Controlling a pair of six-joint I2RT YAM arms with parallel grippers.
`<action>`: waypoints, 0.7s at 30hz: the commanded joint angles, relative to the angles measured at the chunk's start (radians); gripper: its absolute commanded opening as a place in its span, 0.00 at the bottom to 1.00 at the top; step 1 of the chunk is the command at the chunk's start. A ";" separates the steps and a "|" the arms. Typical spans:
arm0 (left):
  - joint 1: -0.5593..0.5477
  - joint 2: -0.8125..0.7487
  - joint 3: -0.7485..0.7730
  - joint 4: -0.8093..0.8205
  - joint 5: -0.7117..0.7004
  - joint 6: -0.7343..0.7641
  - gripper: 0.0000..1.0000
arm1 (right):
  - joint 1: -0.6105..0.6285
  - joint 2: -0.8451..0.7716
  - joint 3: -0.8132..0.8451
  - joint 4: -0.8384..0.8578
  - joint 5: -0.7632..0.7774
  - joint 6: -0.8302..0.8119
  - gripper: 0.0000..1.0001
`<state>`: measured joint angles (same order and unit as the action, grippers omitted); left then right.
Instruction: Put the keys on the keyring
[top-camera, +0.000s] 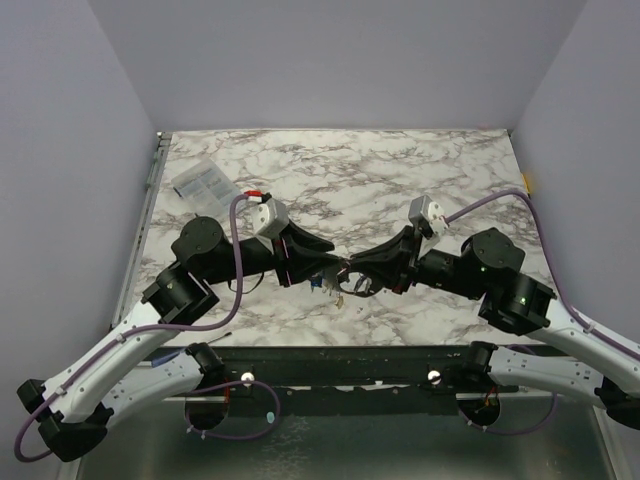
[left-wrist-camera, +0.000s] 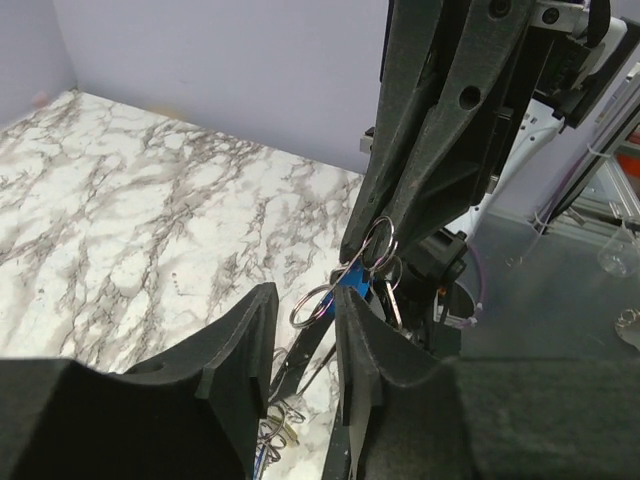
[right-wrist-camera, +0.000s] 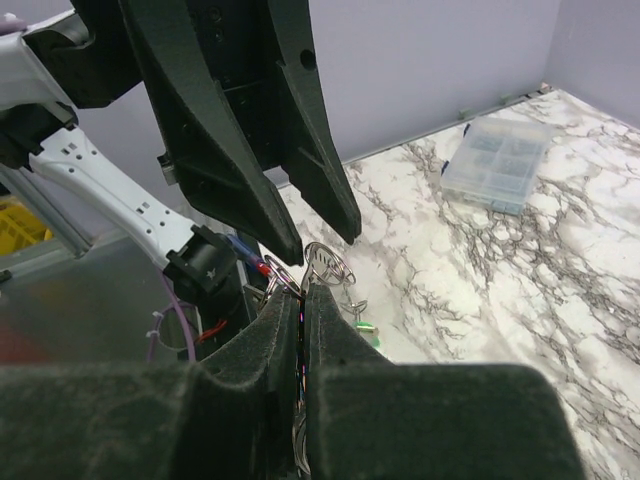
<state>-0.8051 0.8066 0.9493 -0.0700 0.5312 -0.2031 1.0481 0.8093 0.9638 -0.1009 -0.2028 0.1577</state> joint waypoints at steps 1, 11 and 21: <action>0.006 -0.051 0.009 0.000 -0.034 0.024 0.38 | 0.008 -0.037 0.003 0.071 -0.006 0.005 0.01; 0.004 -0.032 0.033 0.017 0.042 0.015 0.41 | 0.007 -0.019 0.015 0.044 -0.029 0.012 0.01; 0.004 -0.005 0.024 0.059 0.107 0.045 0.47 | 0.008 0.012 0.045 0.022 -0.022 0.040 0.01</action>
<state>-0.8043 0.8040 0.9569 -0.0536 0.5751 -0.1837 1.0485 0.8173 0.9623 -0.1059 -0.2089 0.1761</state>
